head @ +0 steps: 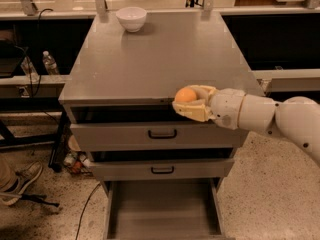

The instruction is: Pick orange from bottom drawer and place on counter

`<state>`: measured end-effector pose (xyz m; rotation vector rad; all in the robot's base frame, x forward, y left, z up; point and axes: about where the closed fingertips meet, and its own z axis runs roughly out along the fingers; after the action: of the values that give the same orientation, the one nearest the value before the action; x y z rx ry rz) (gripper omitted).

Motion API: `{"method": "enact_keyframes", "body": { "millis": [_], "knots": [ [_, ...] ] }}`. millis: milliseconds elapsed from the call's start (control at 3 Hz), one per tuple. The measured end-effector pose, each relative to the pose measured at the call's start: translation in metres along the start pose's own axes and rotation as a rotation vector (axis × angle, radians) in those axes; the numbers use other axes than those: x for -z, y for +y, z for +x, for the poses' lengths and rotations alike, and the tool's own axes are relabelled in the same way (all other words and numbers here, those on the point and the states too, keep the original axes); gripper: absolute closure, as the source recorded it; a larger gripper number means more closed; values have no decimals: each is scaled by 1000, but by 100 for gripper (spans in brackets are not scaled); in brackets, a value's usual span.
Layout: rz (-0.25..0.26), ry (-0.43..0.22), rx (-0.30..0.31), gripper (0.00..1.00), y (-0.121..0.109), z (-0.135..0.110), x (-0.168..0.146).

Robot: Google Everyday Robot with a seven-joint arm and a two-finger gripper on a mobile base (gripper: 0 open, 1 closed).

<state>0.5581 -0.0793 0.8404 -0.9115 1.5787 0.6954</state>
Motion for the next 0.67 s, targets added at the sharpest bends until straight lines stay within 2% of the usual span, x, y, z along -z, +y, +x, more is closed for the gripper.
{"method": "enact_keyframes", "body": {
  "millis": [333, 667],
  "knots": [
    [41, -22, 26, 100, -21, -25, -19],
    [57, -28, 43, 100, -39, -46, -41]
  ]
}}
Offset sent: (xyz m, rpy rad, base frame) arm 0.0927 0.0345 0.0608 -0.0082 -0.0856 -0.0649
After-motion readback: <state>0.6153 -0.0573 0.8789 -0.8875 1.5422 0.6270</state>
